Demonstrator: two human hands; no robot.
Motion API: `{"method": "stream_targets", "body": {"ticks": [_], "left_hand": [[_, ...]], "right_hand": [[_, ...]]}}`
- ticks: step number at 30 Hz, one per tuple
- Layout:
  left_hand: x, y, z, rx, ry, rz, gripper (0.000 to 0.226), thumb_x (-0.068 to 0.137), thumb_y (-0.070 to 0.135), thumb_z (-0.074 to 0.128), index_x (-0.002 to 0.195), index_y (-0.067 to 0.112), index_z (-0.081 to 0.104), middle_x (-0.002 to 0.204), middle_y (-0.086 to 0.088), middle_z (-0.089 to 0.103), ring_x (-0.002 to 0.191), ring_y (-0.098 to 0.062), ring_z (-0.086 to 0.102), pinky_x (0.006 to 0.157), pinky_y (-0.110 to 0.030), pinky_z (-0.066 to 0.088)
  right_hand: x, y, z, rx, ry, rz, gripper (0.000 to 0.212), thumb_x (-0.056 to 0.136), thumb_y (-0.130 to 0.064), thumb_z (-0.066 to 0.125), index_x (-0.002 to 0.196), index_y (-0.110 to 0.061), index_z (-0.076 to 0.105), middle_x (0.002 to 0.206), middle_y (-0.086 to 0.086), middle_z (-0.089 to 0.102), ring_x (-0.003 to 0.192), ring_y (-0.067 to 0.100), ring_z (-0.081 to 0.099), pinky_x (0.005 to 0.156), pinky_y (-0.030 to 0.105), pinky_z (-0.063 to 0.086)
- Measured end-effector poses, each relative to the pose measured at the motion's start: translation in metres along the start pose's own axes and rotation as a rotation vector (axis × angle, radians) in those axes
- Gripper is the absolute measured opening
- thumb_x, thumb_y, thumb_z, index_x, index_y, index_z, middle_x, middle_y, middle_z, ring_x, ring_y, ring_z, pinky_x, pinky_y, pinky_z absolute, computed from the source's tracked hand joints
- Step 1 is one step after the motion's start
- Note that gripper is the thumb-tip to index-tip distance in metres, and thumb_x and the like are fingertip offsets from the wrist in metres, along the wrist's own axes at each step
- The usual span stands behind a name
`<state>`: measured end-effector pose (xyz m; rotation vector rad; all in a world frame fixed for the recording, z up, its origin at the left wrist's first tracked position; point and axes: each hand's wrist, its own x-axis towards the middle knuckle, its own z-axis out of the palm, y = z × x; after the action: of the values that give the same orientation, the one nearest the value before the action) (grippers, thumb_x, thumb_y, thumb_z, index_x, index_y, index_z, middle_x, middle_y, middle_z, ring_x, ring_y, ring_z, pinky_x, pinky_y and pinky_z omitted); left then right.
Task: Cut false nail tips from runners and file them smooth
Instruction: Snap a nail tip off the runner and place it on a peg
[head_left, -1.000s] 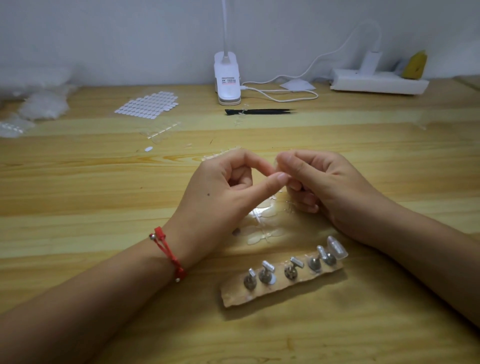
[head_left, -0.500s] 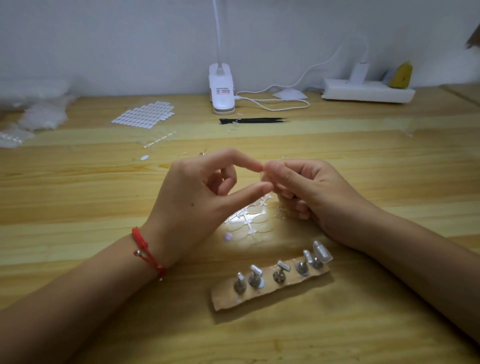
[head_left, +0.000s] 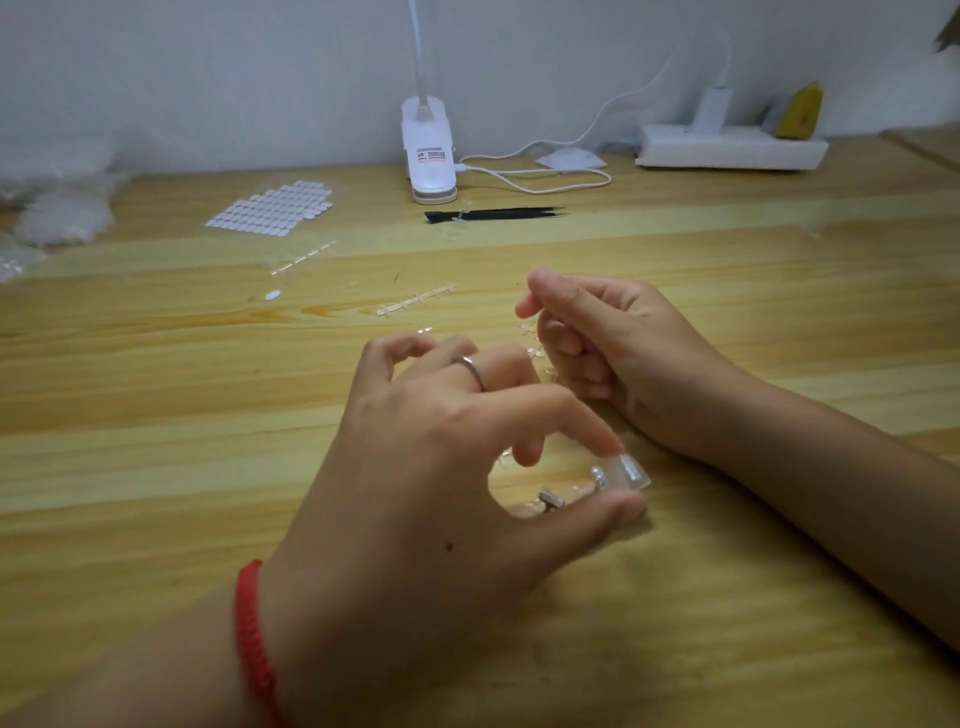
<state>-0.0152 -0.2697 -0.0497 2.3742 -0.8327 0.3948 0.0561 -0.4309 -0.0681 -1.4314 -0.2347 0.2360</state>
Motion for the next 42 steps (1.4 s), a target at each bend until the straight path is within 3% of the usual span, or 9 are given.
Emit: {"method": "stream_targets", "body": {"ticks": [15, 42], "left_hand": [[-0.0002, 0.0039, 0.0047, 0.071, -0.058, -0.116, 0.028, 0.073, 0.066, 0.055, 0.083, 0.042, 0.065, 0.071, 0.016, 0.047, 0.078, -0.008, 0.053, 0.093, -0.04, 0.032], [-0.0023, 0.0023, 0.0074, 0.1, -0.039, -0.102, 0.027, 0.074, 0.064, 0.057, 0.08, 0.038, 0.062, 0.066, 0.015, 0.045, 0.071, -0.005, 0.048, 0.091, -0.04, 0.035]], "right_hand": [[0.0025, 0.0032, -0.0019, 0.02, -0.02, -0.014, 0.022, 0.079, -0.04, 0.062, 0.068, -0.022, 0.07, 0.053, -0.008, 0.039, 0.041, 0.006, 0.027, 0.038, 0.017, 0.022], [0.0028, 0.0029, -0.0019, 0.027, -0.022, -0.014, 0.022, 0.08, -0.039, 0.061, 0.068, -0.022, 0.069, 0.053, -0.008, 0.038, 0.041, 0.005, 0.027, 0.037, 0.016, 0.022]]}}
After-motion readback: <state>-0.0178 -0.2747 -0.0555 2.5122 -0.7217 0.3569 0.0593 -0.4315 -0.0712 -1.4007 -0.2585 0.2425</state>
